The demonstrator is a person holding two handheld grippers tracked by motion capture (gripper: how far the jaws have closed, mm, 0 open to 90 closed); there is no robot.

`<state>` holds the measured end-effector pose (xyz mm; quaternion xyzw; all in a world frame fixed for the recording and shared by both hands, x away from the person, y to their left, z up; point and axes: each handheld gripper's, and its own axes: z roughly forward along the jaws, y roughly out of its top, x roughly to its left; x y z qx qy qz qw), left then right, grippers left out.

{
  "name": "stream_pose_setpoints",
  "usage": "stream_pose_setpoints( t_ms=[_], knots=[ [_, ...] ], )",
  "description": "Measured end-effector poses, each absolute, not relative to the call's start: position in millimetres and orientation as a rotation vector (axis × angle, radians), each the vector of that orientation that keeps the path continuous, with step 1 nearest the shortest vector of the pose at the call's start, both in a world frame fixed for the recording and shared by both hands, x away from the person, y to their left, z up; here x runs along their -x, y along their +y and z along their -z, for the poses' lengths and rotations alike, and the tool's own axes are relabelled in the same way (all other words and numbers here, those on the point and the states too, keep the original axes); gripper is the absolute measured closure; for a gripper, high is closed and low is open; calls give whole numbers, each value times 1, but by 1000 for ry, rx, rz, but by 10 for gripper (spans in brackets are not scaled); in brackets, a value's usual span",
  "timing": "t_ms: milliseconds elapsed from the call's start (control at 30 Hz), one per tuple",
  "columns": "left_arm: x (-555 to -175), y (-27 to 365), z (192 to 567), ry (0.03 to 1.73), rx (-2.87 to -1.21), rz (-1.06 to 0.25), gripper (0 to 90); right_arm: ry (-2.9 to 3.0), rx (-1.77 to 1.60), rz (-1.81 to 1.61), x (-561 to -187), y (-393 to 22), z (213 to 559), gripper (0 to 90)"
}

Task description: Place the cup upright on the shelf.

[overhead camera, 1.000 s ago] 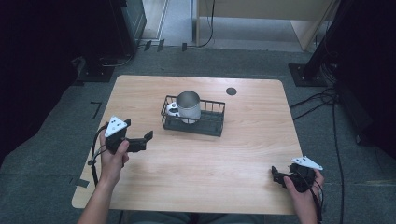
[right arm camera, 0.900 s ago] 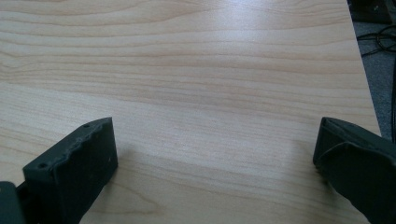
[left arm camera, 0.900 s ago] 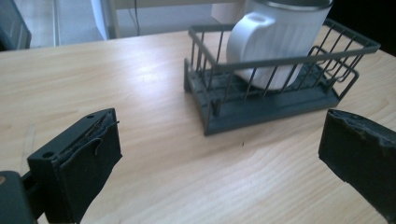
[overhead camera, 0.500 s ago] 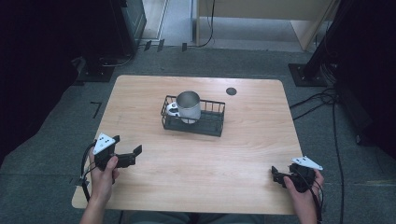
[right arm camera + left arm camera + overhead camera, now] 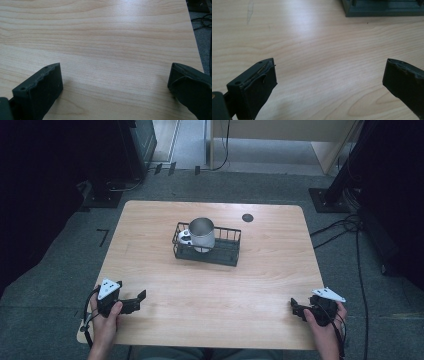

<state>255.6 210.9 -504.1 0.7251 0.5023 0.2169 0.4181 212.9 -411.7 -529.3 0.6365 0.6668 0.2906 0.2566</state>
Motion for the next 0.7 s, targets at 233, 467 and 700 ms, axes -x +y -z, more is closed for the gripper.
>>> stream_pose_setpoints(
  t_ms=[233, 467, 700],
  knots=[
    [-243, 226, 514, 1323, -1848, -579, 0, 1809, -1727, -789, -213, -412, 529, 0],
    [-242, 229, 515, 1366, -1888, -613, 0, 1809, -1727, -789, -213, -412, 529, 0],
    [-245, 211, 518, 1348, -2055, -718, 0, 1809, -1726, -789, -213, -412, 529, 0]
  ],
)
